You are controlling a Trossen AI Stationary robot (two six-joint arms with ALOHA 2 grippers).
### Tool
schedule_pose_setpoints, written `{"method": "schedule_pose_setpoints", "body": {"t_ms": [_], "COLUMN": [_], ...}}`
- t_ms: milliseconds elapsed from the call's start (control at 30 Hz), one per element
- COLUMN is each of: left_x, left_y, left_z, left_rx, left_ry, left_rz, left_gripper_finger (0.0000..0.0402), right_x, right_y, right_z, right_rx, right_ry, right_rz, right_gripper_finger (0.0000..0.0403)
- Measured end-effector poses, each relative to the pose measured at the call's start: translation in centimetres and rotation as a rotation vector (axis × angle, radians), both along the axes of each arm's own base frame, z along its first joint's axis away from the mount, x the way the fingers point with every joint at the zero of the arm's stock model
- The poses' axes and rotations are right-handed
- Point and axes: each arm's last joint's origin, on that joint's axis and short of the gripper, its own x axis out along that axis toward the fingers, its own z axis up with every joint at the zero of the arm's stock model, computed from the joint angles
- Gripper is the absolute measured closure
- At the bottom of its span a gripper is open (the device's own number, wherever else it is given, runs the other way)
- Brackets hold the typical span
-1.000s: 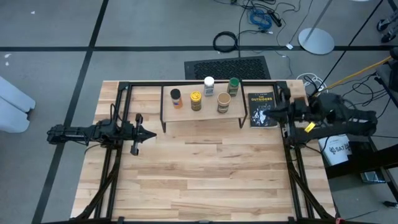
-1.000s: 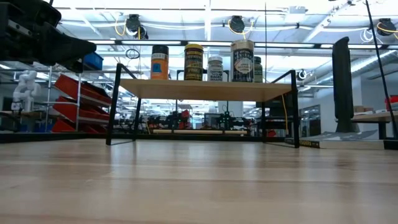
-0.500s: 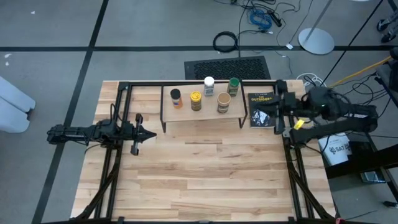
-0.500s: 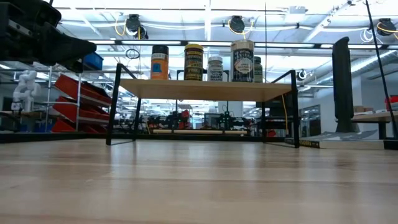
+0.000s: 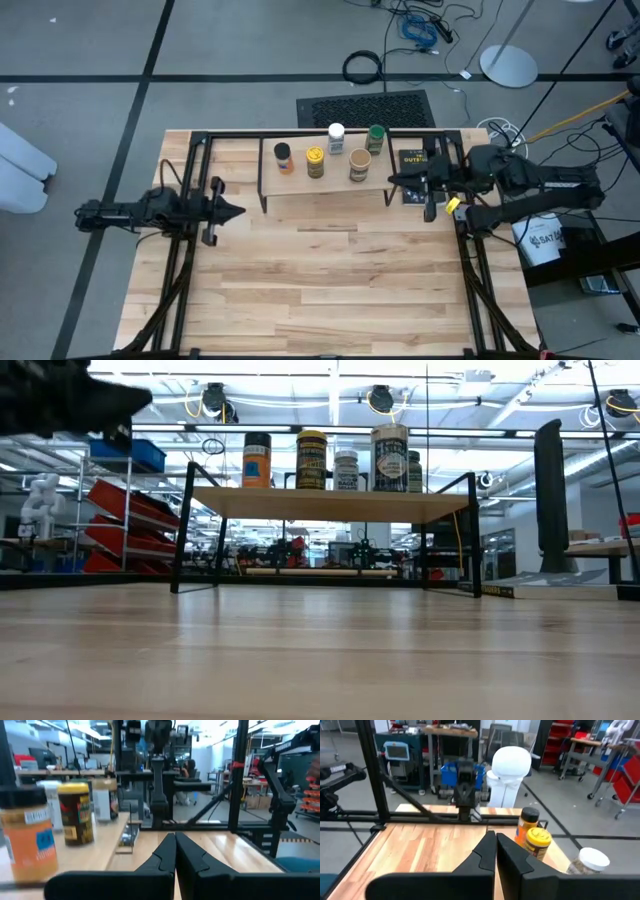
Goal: Shelf spices
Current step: Remove the golden seasoning bottle from the shelf
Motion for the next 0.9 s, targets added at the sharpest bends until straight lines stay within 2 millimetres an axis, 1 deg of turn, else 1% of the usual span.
{"method": "schedule_pose_setpoints", "body": {"t_ms": [67, 133, 200, 367, 467, 600, 700, 833, 900], "left_x": [-0.3, -0.6, -0.8, -0.9, -0.6, 0.5, 1.6, 3.6, 5.2], "left_y": [0.0, 0.0, 0.1, 0.0, 0.0, 0.0, 0.0, 0.0, -0.1], "left_z": [1.4, 3.2, 5.0, 10.5, 13.7, 17.3, 19.4, 21.3, 21.3], "left_rx": [0.017, 0.025, 0.026, 0.038, 0.069, 0.08, 0.145, 0.17, 0.172], "left_ry": [-0.022, -0.043, -0.026, -0.009, -0.023, -0.04, -0.048, -0.031, 0.009], "left_rz": [0.003, 0.009, 0.017, 0.002, -0.001, 0.028, 0.046, 0.062, 0.061], "left_gripper_finger": [0.0398, 0.0398, 0.0398, 0.0398, 0.0398, 0.0398, 0.0398, 0.0398, 0.0398], "right_x": [0.2, 0.3, 0.4, 0.4, 0.4, 0.4, 0.4, 0.4, 0.4], "right_y": [0.0, 0.0, 0.0, 0.0, 0.0, 0.0, 0.0, 0.0, 0.0], "right_z": [0.0, 0.0, -0.1, 0.0, -0.1, -0.1, -0.1, -0.1, -0.1], "right_rx": [-0.008, -0.016, -0.017, -0.02, -0.024, -0.027, -0.026, -0.025, -0.024], "right_ry": [-0.001, -0.002, 0.001, 0.0, 0.001, 0.002, 0.002, 0.002, 0.002], "right_rz": [0.001, 0.002, 0.002, 0.002, 0.002, 0.002, 0.002, 0.001, 0.001], "right_gripper_finger": [0.0403, 0.0403, 0.0403, 0.0403, 0.0403, 0.0403, 0.0403, 0.0403, 0.0403]}}
